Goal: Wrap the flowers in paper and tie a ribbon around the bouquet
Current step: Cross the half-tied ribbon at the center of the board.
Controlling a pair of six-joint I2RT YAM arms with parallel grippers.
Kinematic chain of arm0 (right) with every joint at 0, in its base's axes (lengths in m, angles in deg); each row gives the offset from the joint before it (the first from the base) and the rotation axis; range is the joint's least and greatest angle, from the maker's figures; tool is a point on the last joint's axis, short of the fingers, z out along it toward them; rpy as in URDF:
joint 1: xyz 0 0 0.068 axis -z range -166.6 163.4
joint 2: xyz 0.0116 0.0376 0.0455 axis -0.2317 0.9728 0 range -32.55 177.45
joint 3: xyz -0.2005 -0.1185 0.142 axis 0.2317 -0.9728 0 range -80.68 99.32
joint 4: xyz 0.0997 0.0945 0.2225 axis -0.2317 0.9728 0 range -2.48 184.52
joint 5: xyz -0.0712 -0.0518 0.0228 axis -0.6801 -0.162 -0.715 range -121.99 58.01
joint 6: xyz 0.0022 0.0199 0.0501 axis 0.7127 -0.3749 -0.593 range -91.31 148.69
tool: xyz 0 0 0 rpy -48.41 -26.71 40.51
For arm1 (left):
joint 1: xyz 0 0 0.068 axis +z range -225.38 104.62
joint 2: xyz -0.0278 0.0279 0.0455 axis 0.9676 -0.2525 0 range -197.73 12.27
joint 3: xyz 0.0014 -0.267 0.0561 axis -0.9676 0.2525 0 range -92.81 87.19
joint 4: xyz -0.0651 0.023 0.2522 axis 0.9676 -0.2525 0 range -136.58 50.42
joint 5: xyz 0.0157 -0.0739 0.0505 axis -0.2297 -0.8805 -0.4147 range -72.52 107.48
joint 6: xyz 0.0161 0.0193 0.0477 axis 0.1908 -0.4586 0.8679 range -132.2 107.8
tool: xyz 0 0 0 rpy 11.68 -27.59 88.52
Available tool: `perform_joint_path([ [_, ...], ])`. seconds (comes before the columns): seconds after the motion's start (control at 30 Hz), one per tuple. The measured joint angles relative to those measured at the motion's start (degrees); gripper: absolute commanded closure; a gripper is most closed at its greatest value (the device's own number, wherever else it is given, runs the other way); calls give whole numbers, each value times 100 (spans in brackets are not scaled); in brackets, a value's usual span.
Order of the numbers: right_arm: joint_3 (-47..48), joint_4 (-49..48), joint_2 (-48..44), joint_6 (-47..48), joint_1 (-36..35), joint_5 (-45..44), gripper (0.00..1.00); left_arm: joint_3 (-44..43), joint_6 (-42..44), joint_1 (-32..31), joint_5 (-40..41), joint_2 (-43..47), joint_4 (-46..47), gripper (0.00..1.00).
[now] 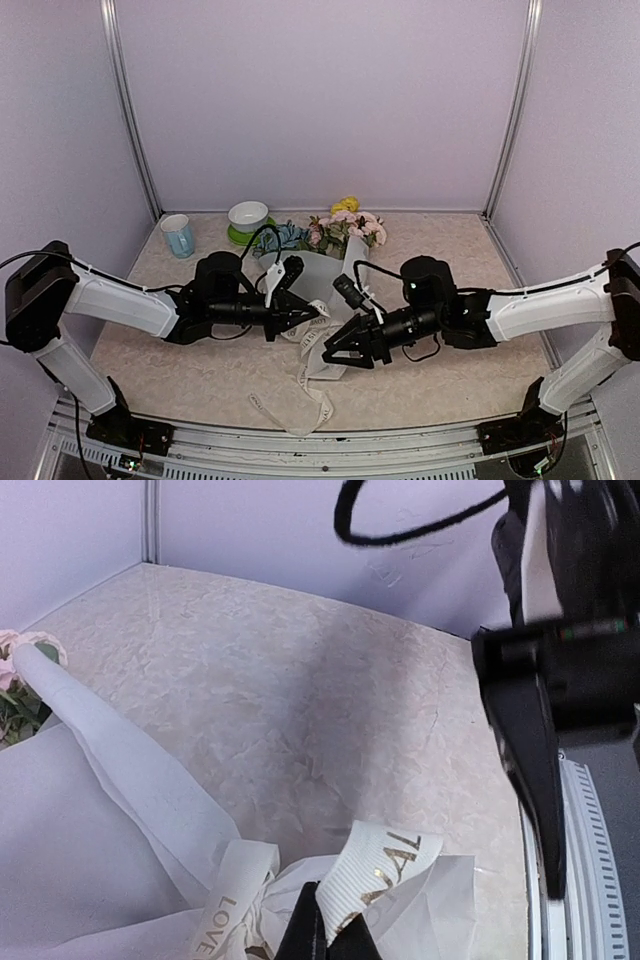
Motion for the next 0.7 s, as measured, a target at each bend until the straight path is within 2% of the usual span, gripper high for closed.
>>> perform_joint_path([
  [0.07,-98,262,-529,144,138,-146,52,0,109,-7,-87,0,-20,100],
  [0.13,-52,525,-960,323,400,-319,48,0,210,-15,-127,0,-52,100],
  [0.2,249,896,-1023,570,599,-595,51,0,291,-33,-142,0,-118,100],
  [0.33,1263,1497,-385,1056,702,-1051,53,-24,404,-68,-140,0,-256,100],
  [0.43,1460,1626,-90,1215,699,-1016,54,-46,439,-72,-140,-2,-319,100],
  [0.63,1633,1788,577,1259,664,-763,65,-149,446,-87,-142,-39,-433,100],
  [0.67,1633,1812,621,1259,658,-730,69,-149,446,-92,-142,-42,-439,100],
  [0.7,1626,1823,654,1241,656,-671,77,-149,446,-92,-142,-44,-444,100],
])
